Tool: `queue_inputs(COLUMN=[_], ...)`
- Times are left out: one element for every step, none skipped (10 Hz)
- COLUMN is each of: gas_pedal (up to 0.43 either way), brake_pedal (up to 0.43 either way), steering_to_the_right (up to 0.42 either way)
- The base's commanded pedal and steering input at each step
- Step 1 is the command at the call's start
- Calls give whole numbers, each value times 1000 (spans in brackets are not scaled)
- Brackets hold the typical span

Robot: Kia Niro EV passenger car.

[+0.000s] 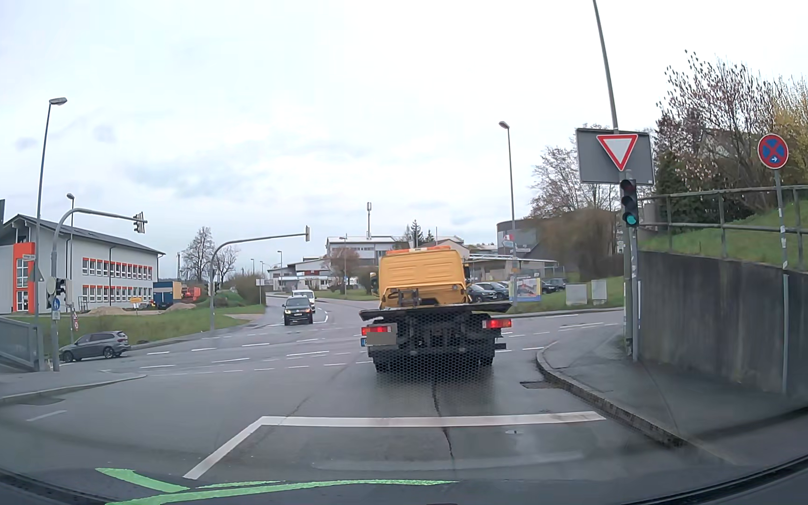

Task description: Follow the waypoints while adhering to traffic rules and regulations

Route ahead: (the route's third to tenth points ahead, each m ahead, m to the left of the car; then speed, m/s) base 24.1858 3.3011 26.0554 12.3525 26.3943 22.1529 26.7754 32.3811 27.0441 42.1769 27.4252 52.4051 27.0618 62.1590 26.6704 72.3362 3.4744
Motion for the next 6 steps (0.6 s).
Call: queue_inputs(gas_pedal=[0, 0, 0, 0, 0, 0], brake_pedal=[0, 0, 0, 0, 0, 0], steering_to_the_right=[-3, -4, -4, -3, -3, -4])
